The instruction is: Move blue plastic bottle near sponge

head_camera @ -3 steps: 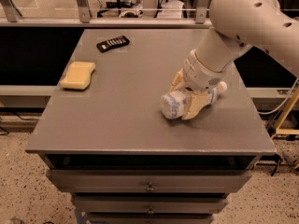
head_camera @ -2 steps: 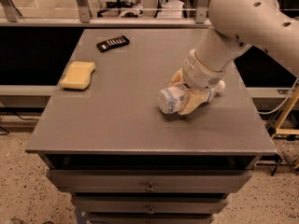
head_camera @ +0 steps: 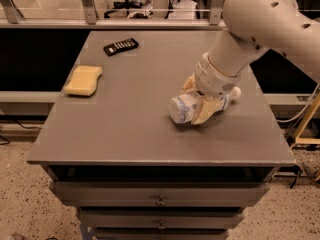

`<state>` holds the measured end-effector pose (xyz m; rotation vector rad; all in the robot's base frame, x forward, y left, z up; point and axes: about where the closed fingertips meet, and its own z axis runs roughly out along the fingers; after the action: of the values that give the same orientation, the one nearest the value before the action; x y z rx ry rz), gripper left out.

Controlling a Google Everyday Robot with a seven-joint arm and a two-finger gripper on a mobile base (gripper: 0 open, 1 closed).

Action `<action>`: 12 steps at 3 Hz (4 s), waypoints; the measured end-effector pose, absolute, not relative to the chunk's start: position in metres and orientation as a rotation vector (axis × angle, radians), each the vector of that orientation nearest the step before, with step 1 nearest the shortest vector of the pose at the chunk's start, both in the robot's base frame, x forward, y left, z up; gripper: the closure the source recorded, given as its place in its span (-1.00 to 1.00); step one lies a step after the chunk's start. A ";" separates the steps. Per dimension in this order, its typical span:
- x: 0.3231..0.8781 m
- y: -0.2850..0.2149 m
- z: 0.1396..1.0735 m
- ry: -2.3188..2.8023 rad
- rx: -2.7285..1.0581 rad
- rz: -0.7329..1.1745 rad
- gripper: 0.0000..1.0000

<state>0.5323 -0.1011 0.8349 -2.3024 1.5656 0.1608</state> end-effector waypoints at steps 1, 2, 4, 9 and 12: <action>0.538 -0.092 0.838 1.466 -2.304 0.161 1.00; 0.562 -0.070 0.859 1.248 -2.275 0.086 1.00; 0.594 0.014 0.920 0.717 -2.193 -0.054 1.00; 0.618 0.156 0.891 0.237 -2.288 0.034 1.00; 0.629 0.147 0.873 0.221 -2.354 0.100 0.16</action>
Offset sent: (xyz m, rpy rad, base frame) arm 0.0612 0.0578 0.0597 0.2292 -0.3911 0.3071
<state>0.6293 0.1466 0.8729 -2.3538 0.2209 0.0999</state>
